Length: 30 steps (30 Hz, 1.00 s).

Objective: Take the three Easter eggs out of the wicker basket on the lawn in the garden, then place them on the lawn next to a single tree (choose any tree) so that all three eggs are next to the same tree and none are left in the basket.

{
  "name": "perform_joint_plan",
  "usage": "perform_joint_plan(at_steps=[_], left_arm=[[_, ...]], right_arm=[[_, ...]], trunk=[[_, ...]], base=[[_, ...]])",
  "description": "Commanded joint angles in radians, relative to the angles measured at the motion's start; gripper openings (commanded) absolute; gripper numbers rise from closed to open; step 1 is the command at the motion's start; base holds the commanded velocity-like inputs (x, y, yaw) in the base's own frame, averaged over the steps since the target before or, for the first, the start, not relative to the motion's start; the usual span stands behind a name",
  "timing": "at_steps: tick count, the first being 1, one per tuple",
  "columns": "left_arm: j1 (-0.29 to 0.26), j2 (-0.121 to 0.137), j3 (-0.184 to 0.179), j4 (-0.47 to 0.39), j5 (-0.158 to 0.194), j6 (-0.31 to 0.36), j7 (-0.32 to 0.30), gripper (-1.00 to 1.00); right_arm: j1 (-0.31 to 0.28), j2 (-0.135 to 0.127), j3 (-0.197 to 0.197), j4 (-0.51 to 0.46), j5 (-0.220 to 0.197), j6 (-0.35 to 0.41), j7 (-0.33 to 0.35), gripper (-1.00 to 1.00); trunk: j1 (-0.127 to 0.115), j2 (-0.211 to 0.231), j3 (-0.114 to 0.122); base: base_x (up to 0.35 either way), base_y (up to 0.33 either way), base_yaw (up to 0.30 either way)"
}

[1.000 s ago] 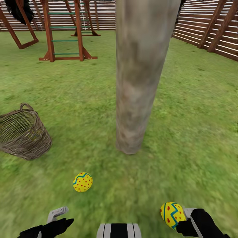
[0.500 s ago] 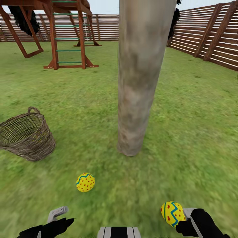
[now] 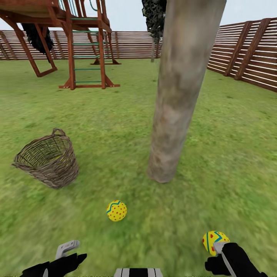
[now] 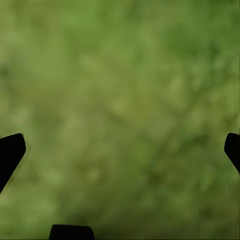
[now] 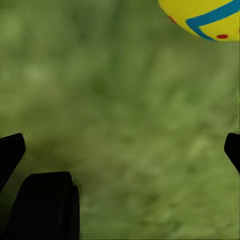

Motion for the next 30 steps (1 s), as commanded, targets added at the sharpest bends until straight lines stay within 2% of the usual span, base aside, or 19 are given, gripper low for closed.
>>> perform_joint_plan(at_steps=[1,15,30], left_arm=[[-0.001,-0.001,0.003,0.000,-0.009,0.003,-0.009,1.00],[-0.001,0.001,0.003,0.000,-0.010,0.003,-0.009,1.00],[-0.001,0.001,0.000,0.000,-0.012,0.003,-0.009,1.00]], right_arm=[[0.000,0.000,-0.002,-0.002,0.007,0.005,0.008,1.00],[0.000,0.001,-0.002,-0.002,0.006,0.005,0.008,1.00],[0.000,0.001,-0.002,-0.002,0.004,0.004,0.008,1.00]], trunk=[[-0.001,0.000,0.003],[-0.007,0.003,0.057],[-0.014,0.007,0.115]], base=[[-0.136,0.319,0.000],[-0.135,0.319,-0.014],[-0.136,0.319,-0.272]])
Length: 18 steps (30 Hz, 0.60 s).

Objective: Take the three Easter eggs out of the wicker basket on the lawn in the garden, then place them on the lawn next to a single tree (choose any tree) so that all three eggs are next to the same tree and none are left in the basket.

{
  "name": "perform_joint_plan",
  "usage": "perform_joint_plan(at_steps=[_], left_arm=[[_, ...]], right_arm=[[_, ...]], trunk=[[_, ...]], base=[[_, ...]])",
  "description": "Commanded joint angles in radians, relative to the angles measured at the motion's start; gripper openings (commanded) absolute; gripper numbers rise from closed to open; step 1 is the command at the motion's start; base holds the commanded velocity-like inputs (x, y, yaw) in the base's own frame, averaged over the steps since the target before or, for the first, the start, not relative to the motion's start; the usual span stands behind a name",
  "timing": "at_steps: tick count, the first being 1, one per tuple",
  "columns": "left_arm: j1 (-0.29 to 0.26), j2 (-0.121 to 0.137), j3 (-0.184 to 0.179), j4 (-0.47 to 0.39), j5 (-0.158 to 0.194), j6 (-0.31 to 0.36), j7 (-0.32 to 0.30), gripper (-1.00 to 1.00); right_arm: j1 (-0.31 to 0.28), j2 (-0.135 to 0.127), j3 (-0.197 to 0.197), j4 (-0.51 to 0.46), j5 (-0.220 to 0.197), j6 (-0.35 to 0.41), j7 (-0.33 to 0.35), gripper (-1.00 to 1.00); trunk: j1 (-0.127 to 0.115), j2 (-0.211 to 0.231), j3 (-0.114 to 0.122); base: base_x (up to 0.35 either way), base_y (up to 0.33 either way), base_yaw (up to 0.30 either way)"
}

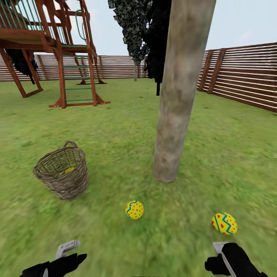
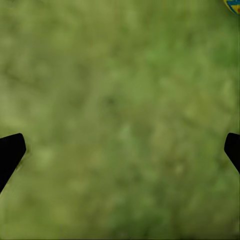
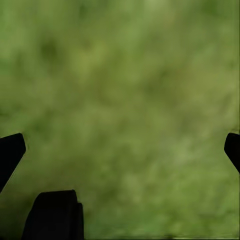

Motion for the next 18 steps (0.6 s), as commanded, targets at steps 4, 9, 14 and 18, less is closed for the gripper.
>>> perform_joint_plan(at_steps=[4,9,14,18], left_arm=[[-0.001,-0.001,0.003,-0.001,-0.009,0.003,-0.010,1.00],[-0.001,-0.001,0.003,0.000,-0.011,0.002,-0.010,1.00],[-0.001,-0.002,0.002,0.001,-0.011,0.001,-0.010,1.00],[-0.001,-0.001,0.001,0.001,-0.011,0.001,-0.010,1.00]], right_arm=[[-0.001,0.000,-0.001,-0.001,0.007,0.005,0.008,1.00],[-0.001,0.000,-0.001,-0.001,0.006,0.005,0.007,1.00],[-0.001,0.000,-0.001,-0.001,0.006,0.005,0.007,1.00],[-0.001,-0.001,-0.001,-0.001,0.006,0.005,0.007,1.00]], trunk=[[-0.002,0.001,0.015],[-0.004,0.002,0.034],[-0.007,0.003,0.053],[-0.009,0.004,0.069]], base=[[-0.136,0.319,-0.289],[-0.136,0.319,-0.289],[-0.136,0.319,-0.289],[-0.136,0.321,-0.289]])
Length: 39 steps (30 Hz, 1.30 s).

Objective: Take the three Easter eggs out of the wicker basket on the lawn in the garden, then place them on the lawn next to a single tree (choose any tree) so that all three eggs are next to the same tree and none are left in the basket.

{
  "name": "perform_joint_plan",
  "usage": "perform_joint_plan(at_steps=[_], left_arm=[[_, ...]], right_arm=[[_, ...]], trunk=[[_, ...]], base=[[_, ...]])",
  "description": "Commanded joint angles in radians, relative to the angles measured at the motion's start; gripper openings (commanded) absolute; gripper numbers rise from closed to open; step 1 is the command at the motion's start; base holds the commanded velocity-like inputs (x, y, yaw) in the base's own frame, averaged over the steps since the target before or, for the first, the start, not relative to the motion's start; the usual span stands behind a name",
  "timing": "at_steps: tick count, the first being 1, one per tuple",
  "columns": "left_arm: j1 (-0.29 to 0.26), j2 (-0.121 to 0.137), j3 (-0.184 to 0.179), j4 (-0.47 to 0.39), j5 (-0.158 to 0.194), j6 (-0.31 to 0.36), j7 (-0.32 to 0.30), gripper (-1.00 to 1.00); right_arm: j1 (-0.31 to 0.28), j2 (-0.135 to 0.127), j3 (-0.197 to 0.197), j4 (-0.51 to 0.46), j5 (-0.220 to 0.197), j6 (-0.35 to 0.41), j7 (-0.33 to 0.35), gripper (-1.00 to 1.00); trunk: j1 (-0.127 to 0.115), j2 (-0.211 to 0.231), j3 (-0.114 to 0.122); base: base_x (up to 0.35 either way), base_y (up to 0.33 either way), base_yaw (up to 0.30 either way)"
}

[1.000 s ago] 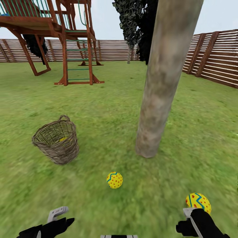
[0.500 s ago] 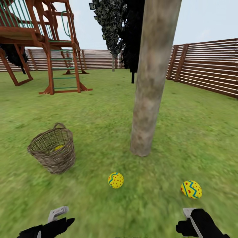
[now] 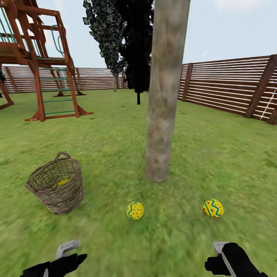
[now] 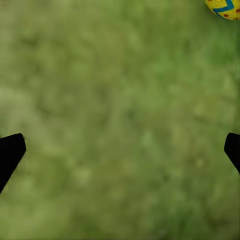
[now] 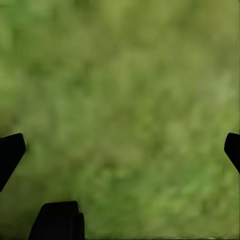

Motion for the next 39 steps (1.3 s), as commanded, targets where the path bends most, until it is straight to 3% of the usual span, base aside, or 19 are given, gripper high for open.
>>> perform_joint_plan(at_steps=[1,26,39], left_arm=[[-0.001,-0.001,0.003,-0.001,-0.010,0.003,-0.010,1.00],[-0.001,-0.001,0.001,-0.002,-0.010,0.003,-0.010,1.00],[-0.001,-0.001,0.001,-0.001,-0.010,0.003,-0.010,1.00]], right_arm=[[-0.001,0.000,-0.001,-0.001,0.007,0.005,0.007,1.00],[-0.001,0.003,0.002,-0.001,0.011,0.003,0.009,1.00],[-0.001,0.001,0.002,0.000,0.010,0.003,0.009,1.00]], trunk=[[-0.001,0.000,0.003],[-0.012,0.006,0.106],[-0.062,0.097,0.152]], base=[[-0.136,0.322,-0.289],[-0.135,0.323,-0.216],[-0.118,0.324,-0.287]])
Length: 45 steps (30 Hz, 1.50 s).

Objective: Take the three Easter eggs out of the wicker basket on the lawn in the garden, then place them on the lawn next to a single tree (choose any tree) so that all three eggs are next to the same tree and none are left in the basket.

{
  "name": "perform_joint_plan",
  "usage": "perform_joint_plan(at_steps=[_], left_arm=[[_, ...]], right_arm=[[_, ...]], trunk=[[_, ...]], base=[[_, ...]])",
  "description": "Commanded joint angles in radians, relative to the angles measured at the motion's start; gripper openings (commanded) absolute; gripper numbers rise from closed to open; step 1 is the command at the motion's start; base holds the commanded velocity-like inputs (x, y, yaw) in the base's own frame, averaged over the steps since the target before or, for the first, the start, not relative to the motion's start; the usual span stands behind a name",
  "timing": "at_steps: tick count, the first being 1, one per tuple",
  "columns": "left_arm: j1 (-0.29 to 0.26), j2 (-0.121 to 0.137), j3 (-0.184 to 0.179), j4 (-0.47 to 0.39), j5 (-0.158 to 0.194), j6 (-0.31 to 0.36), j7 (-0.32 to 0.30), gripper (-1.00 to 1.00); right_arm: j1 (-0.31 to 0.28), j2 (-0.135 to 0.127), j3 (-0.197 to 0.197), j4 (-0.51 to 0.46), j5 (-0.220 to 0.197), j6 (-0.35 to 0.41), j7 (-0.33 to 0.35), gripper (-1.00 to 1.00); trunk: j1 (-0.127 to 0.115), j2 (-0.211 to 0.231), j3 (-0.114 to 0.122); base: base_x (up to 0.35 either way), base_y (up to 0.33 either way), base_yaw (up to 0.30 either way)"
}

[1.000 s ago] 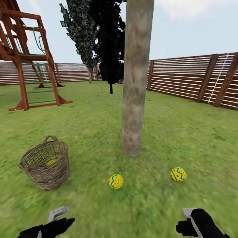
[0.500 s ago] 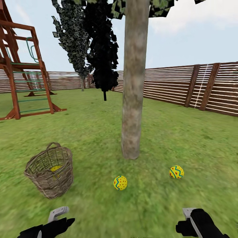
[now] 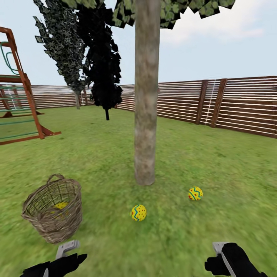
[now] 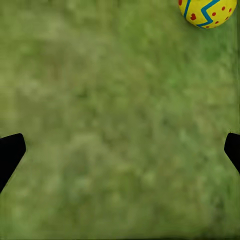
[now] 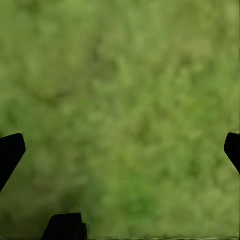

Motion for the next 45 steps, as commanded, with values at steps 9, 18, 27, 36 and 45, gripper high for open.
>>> perform_joint_plan(at_steps=[9,18,27,36,45], left_arm=[[-0.001,-0.001,0.005,-0.002,-0.010,0.003,-0.010,1.00],[-0.001,-0.001,0.005,-0.002,-0.010,0.003,-0.010,1.00],[-0.001,-0.001,0.005,-0.002,-0.010,0.003,-0.010,1.00],[-0.001,-0.001,0.005,-0.002,-0.010,0.003,-0.010,1.00],[-0.001,-0.001,0.004,-0.001,-0.011,0.003,-0.010,1.00]], right_arm=[[-0.001,0.000,-0.003,-0.003,0.005,0.006,0.008,1.00],[-0.001,0.000,-0.002,-0.004,0.005,0.006,0.008,1.00],[-0.001,0.001,-0.003,-0.004,0.005,0.006,0.008,1.00],[-0.001,0.000,-0.003,-0.004,0.007,0.006,0.008,1.00],[-0.001,0.000,-0.003,-0.004,0.001,0.006,0.009,1.00]], trunk=[[-0.035,0.063,0.028],[-0.070,0.126,0.056],[-0.104,0.189,0.084],[-0.116,0.210,0.093],[-0.116,0.210,0.097]], base=[[-0.109,0.324,-0.048],[-0.095,0.328,0.000],[-0.087,0.331,0.000],[-0.087,0.331,0.000],[-0.087,0.331,-0.109]])
